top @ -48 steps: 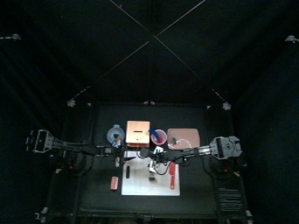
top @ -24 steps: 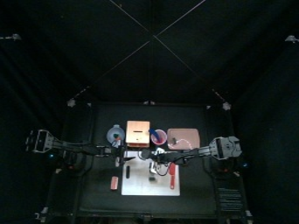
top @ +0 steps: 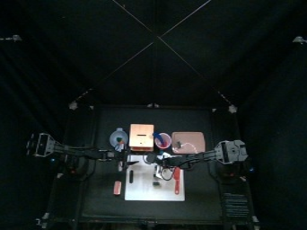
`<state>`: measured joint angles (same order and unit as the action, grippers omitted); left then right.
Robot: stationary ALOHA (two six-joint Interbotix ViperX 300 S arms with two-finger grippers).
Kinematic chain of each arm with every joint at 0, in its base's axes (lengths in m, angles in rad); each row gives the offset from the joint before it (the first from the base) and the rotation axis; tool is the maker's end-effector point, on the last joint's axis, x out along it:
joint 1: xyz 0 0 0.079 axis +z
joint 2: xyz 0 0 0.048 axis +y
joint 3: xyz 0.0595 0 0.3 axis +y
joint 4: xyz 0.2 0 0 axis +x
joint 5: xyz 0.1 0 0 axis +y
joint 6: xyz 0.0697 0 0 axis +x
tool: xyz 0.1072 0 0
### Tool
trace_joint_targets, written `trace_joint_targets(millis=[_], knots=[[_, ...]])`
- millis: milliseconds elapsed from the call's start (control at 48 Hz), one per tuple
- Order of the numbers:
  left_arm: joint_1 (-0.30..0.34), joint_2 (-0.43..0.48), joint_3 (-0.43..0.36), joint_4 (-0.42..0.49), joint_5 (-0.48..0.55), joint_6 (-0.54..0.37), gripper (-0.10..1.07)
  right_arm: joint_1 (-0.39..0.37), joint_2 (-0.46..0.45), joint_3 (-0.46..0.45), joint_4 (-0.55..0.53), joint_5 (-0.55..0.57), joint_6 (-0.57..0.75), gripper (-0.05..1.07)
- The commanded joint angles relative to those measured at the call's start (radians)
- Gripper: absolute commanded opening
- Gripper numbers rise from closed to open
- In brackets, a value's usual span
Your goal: Move cut sushi roll to plate
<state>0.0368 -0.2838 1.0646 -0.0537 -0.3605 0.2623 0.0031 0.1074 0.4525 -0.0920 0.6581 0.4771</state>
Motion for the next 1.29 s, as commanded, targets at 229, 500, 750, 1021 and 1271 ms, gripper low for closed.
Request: trace_joint_targets(millis=[229, 500, 750, 1021, 1271], knots=[[0.000, -0.002, -0.011, -0.002, -0.009, -0.002, 0.80, -0.178, -0.337, 0.265, -0.048, 0.057, 0.135, 0.61], [0.000, -0.002, -0.011, -0.002, -0.009, -0.002, 0.80, -0.422, -0.365, 0.416, -0.077, -0.132, 0.262, 0.61], [0.000, -0.002, -0.008, -0.002, -0.011, -0.002, 0.80, -0.476, -0.227, 0.393, -0.075, -0.181, 0.262, 0.62], [0.000, -0.002, -0.005, -0.002, -0.009, -0.002, 0.80, -0.471, -0.252, 0.393, -0.067, -0.161, 0.262, 0.75], [0.000, -0.002, -0.008, -0.002, -0.009, -0.002, 0.80, -0.428, -0.387, 0.390, -0.046, -0.106, 0.264, 0.91]])
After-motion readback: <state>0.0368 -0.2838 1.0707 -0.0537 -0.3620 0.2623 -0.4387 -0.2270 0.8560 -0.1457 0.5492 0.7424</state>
